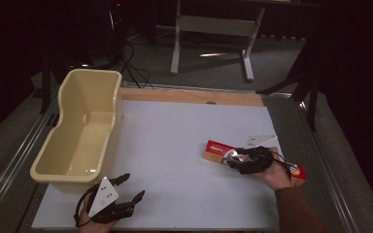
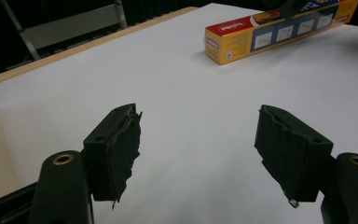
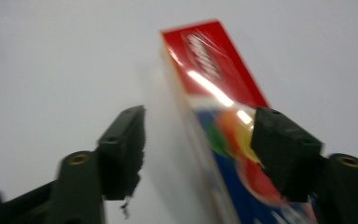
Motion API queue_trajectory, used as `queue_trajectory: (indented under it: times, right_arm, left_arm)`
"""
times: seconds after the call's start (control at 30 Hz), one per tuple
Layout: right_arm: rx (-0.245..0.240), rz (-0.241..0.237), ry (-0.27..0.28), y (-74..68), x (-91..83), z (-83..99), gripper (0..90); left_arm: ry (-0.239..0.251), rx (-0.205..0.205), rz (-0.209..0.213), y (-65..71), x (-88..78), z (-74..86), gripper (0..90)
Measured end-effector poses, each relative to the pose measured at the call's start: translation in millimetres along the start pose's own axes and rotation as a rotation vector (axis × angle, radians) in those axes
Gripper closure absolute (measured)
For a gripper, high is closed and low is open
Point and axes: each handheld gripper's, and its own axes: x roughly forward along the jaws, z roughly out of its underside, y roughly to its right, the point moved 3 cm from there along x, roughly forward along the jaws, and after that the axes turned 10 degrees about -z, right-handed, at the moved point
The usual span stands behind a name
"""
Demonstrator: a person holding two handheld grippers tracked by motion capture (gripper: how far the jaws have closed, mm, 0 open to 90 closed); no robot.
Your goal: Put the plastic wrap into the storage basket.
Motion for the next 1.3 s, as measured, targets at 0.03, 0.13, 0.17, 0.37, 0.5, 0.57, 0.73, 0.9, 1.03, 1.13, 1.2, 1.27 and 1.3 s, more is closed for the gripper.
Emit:
queue_trajectory:
  times: [0.03,0.13,0.17,0.37,0.5,0.57,0.73,0.9,1.03,1.13,1.2,1.27,1.3]
  right_arm:
    - [0.0,0.0,0.0,0.0,0.0,0.0,33.2]
    - [0.018,0.041,-0.031,16.8,-14.2,13.7,27.2]
    - [0.033,0.048,-0.04,20.9,-16.8,17.6,26.2]
    - [0.075,0.077,-0.093,39.2,-31.0,38.8,22.1]
    - [0.08,0.064,-0.135,45.9,-33.9,46.3,20.7]
    - [0.084,0.057,-0.156,49.8,-31.1,48.6,19.5]
    - [0.078,0.017,-0.227,52.7,-21.8,51.9,23.0]
    - [0.136,0.012,-0.28,52.4,-18.6,48.8,25.6]
    - [0.231,-0.016,-0.341,42.9,-16.5,43.4,28.5]
    - [0.258,-0.017,-0.378,29.3,-13.3,39.4,30.9]
    - [0.243,-0.028,-0.389,18.3,-10.6,37.0,33.8]
    - [0.194,-0.044,-0.414,4.7,-6.8,33.0,36.3]
    - [0.194,-0.044,-0.414,4.7,-6.8,33.0,36.3]
  left_arm:
    - [0.0,0.0,0.0,0.0,0.0,0.0,30.4]
    - [-0.004,0.0,0.002,0.0,0.9,0.2,30.4]
    - [-0.004,0.001,0.002,0.1,1.0,0.2,30.4]
    - [-0.007,0.003,0.004,0.1,1.2,0.5,30.4]
    - [-0.011,0.004,0.004,1.0,2.4,0.8,30.4]
    - [-0.011,0.004,0.004,1.3,2.4,0.7,30.4]
    - [-0.012,0.002,0.005,0.9,2.9,1.0,30.5]
    - [-0.018,0.008,0.002,0.8,3.2,1.1,30.7]
    - [-0.019,0.01,0.003,1.6,3.9,1.0,30.8]
    - [-0.019,0.008,0.002,1.9,4.2,1.0,30.8]
    - [-0.02,0.009,0.002,1.7,4.3,1.1,30.9]
    - [-0.021,0.008,0.003,1.9,4.4,1.2,30.9]
    - [-0.021,0.008,0.003,1.9,4.4,1.2,30.9]
